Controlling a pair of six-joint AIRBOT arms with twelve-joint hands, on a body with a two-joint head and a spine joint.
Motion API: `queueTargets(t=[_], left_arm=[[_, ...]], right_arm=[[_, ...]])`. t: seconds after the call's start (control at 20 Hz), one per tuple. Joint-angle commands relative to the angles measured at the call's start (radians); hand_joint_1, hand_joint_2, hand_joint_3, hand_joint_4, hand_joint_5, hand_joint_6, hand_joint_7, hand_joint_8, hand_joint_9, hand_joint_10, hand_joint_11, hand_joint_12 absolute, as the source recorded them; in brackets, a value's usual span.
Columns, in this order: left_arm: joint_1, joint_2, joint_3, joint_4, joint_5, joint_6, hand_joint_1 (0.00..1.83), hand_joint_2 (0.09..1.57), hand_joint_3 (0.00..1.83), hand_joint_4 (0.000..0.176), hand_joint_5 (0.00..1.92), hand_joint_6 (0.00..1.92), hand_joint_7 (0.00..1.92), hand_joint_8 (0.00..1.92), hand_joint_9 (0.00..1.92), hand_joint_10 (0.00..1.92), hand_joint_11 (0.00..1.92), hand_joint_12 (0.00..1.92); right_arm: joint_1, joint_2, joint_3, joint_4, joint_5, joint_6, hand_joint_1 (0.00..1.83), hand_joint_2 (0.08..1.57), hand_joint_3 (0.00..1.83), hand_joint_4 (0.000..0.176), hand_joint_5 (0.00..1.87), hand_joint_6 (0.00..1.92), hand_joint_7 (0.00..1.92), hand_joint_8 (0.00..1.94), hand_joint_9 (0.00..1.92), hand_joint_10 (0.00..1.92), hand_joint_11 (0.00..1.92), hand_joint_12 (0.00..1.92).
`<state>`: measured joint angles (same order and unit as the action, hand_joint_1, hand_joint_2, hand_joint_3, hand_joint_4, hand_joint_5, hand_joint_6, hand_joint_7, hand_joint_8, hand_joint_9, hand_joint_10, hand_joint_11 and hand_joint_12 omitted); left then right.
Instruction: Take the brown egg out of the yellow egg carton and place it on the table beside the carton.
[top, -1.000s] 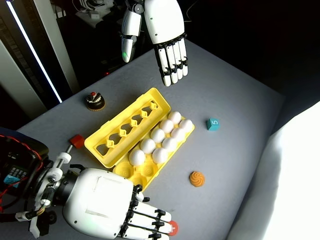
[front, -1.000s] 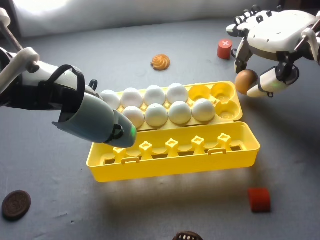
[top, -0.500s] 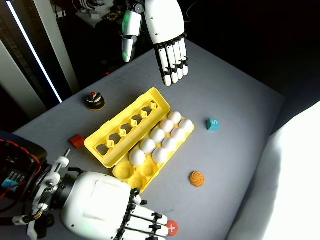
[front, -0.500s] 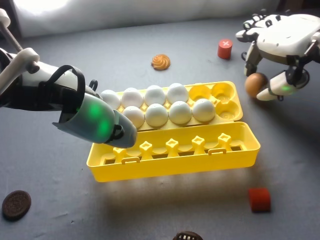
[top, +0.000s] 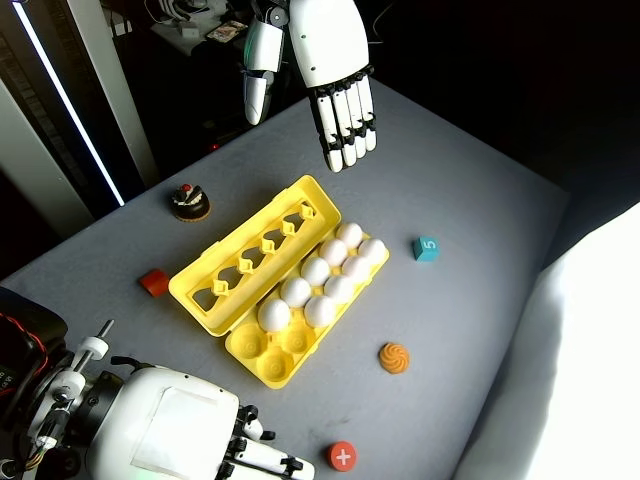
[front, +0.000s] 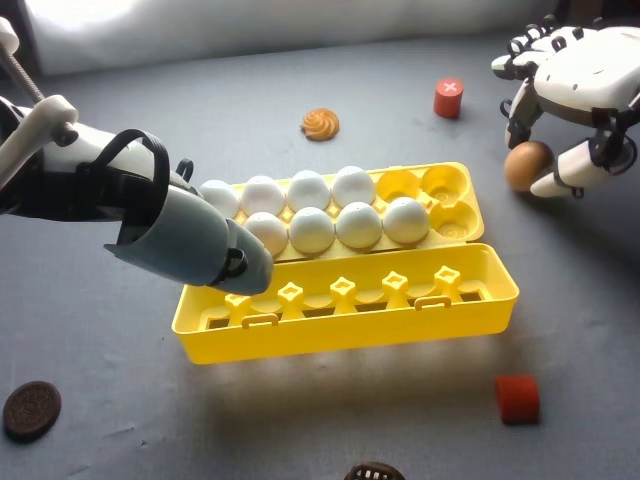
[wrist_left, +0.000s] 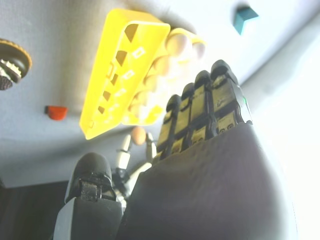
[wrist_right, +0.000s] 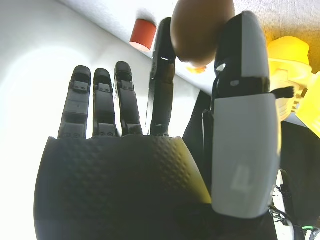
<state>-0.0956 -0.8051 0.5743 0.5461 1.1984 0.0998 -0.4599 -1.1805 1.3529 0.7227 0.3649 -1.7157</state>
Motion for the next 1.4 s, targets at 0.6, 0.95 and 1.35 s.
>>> queueTargets(t=[0.6,0.95,1.35], left_arm=[[-0.012,0.006,-0.006,0.059,-0.018,-0.015,0.0,1.2,0.0,0.0,0.02,0.01,0.0,0.0,0.0,0.0,0.0,0.0],[-0.012,0.006,-0.006,0.059,-0.016,-0.016,0.0,1.19,0.0,0.0,0.02,0.0,0.0,0.0,0.0,0.0,0.0,0.0],[-0.012,0.006,-0.006,0.059,-0.016,-0.017,0.0,1.2,0.0,0.0,0.02,0.01,0.0,0.0,0.0,0.0,0.0,0.0]], right_arm=[[-0.008,-0.037,0.024,-0.017,0.061,-0.01,1.02,1.09,0.0,0.176,1.01,0.94,0.07,0.01,0.0,0.0,0.0,0.0],[-0.014,-0.013,0.023,-0.017,0.062,-0.01,0.99,1.12,0.0,0.176,0.94,1.03,0.05,0.0,0.0,0.0,0.0,0.0],[-0.002,-0.015,0.023,-0.017,0.061,-0.01,0.81,0.97,0.0,0.086,0.9,0.1,0.0,0.0,0.0,0.0,0.0,0.0]])
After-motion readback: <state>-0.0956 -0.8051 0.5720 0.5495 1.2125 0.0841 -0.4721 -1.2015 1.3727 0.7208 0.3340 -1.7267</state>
